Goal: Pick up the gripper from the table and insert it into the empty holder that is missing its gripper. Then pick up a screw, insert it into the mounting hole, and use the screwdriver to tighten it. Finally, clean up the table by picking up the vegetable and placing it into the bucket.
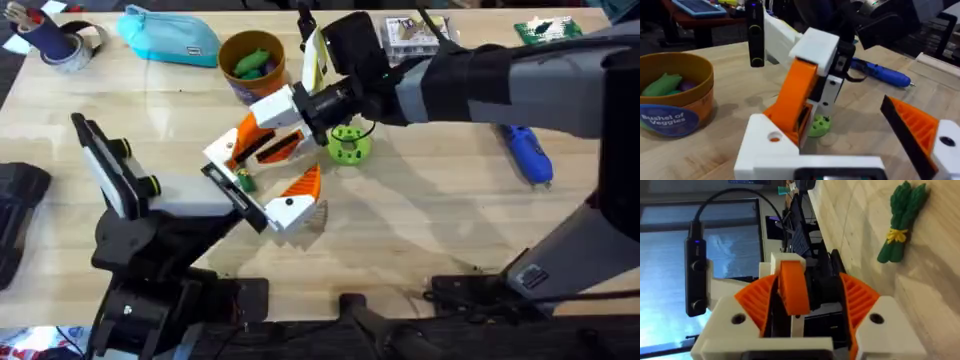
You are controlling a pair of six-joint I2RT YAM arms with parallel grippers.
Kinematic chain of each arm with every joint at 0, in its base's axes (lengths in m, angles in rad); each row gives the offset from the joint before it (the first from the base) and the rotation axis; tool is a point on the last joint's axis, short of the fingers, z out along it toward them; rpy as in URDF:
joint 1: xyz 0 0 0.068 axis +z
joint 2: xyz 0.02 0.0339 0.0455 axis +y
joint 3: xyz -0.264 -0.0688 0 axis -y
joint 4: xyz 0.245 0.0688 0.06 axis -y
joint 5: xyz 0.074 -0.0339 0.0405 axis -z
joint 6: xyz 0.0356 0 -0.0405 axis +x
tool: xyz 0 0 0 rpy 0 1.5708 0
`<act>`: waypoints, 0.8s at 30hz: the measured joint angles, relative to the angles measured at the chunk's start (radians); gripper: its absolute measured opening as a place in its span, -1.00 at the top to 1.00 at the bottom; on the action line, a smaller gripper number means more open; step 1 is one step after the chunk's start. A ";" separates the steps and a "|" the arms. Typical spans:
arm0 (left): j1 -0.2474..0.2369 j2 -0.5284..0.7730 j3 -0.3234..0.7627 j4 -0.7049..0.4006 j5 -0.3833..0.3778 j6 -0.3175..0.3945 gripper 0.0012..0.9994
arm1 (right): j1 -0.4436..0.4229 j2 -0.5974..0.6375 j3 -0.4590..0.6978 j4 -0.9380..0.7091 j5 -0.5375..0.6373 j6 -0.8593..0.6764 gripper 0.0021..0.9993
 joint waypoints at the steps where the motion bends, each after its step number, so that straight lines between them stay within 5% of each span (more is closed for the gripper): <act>1: 0.000 0.000 0.000 0.000 0.003 0.003 -0.98 | -0.002 0.000 0.000 0.000 -0.003 0.000 -0.39; 19: -0.019 0.000 0.000 -0.001 0.089 0.014 -0.98 | -0.097 0.000 -0.006 -0.002 -0.013 -0.004 -0.98; 24: -0.019 0.000 0.000 -0.002 0.097 0.016 -0.98 | -0.146 0.000 -0.006 -0.006 0.001 -0.004 -0.99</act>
